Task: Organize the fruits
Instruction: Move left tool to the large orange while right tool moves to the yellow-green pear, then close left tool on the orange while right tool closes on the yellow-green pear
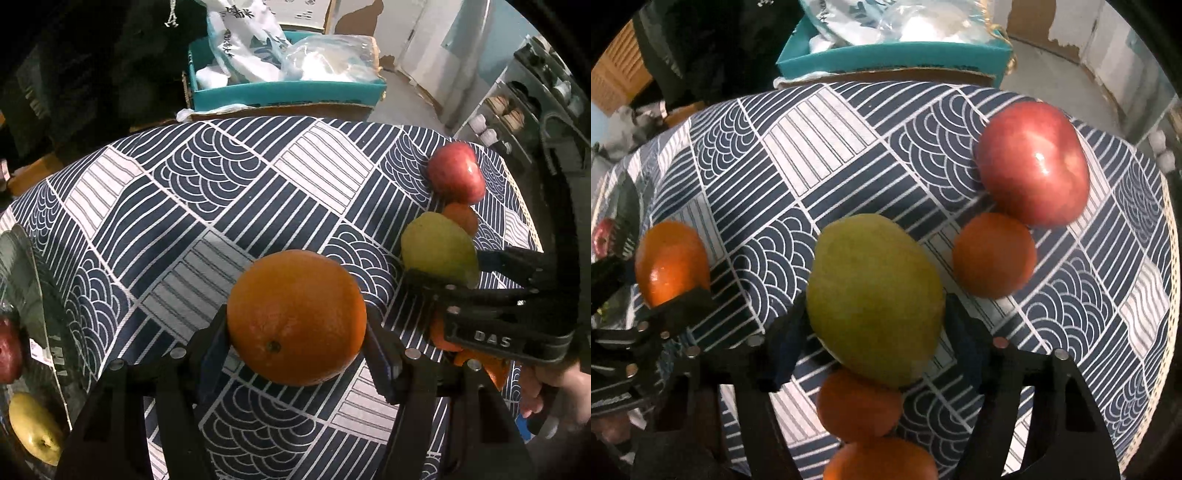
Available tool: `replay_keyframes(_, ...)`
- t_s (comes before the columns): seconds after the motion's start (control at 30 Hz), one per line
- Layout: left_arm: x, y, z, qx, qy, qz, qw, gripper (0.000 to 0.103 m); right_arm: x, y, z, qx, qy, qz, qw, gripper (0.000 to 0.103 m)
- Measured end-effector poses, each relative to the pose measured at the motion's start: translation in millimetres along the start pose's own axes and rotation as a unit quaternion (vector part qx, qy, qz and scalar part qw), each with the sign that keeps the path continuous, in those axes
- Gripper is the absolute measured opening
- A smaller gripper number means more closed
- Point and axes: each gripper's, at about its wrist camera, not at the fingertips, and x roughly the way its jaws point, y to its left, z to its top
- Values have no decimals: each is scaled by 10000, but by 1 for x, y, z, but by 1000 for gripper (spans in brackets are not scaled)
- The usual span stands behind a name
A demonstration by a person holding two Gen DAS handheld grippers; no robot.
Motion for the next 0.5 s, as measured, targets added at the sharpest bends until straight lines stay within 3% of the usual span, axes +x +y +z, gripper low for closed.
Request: replay_keyframes(0.5,-30,10,0,-124,-282,31,9995,68,-11,7,-5,-135,-329,-246,9991,68)
